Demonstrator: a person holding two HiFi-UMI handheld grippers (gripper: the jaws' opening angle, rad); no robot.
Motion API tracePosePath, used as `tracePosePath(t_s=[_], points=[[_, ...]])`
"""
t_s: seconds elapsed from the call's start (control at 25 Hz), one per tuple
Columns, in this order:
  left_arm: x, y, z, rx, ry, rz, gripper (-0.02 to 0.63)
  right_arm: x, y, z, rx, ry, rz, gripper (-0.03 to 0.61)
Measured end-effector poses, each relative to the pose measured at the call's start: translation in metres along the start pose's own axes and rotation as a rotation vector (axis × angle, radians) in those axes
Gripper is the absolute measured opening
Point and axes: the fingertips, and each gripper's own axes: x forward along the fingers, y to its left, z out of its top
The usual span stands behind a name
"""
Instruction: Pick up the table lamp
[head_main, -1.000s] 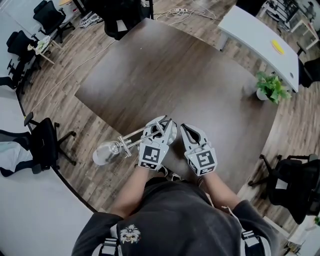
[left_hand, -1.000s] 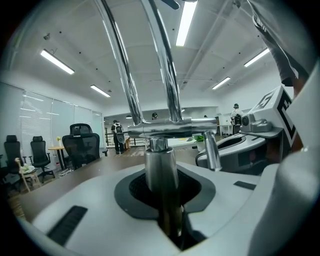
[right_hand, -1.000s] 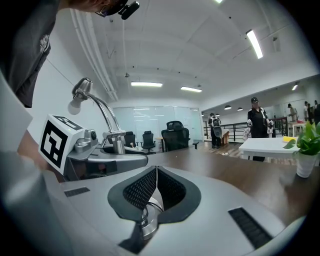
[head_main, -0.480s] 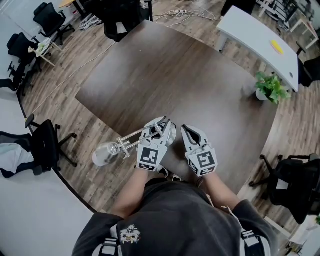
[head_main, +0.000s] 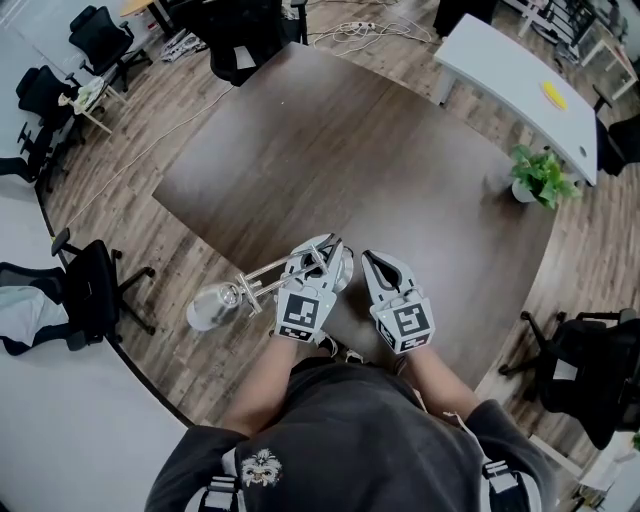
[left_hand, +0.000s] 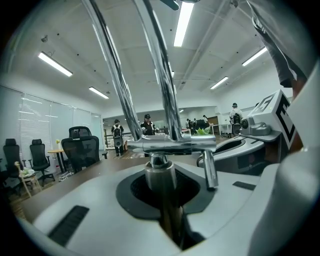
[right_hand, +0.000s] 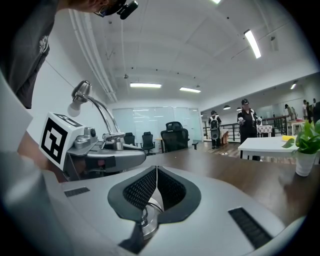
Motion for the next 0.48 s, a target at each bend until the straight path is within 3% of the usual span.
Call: tracePosePath(t_s=[0.48], points=[[0.0000, 0.0039, 0.0017, 0.024, 0.012, 0.008, 0.044, -0.0025, -0.0015, 0.0007, -0.007, 0.000, -0.015, 0.028]])
